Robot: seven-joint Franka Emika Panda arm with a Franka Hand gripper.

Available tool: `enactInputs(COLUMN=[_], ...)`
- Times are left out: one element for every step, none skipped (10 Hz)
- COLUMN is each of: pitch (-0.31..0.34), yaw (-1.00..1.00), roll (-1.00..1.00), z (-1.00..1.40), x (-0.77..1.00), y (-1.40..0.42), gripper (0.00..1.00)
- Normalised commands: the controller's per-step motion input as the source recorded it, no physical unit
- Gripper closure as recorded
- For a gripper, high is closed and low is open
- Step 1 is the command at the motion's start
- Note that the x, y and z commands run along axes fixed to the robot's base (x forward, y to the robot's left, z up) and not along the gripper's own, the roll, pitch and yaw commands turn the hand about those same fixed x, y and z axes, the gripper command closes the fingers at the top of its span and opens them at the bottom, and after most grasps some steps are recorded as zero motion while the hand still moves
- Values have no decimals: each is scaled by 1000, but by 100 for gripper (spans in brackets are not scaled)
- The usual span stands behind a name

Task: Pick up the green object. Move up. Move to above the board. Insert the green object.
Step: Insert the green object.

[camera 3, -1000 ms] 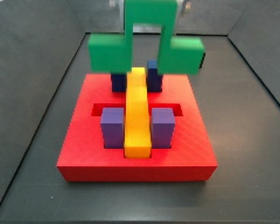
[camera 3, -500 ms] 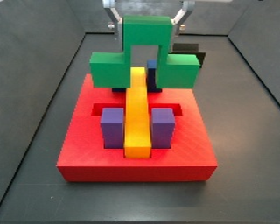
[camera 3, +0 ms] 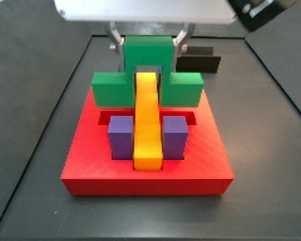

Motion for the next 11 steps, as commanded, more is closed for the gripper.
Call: enactInputs(pitch=[-30,0,0,0,0,0,0,-19,-71,-94,-99], yaw=[129,91,71,60,49,34,0,0,0,0,0], roll=[0,33,130,181,199,231,214,157,99,33,13], z=[-134,-154,-220,-257,-214,-197,-154,-157,-171,-114,-103], x=[23,89,226,280,351,197,26,-71,-174,-54,0], y=[-91,-89,0,0,0,0,-49,-49,-57,-140,-183], gripper=[100,100,100,100,100,100,100,100,100,100,100])
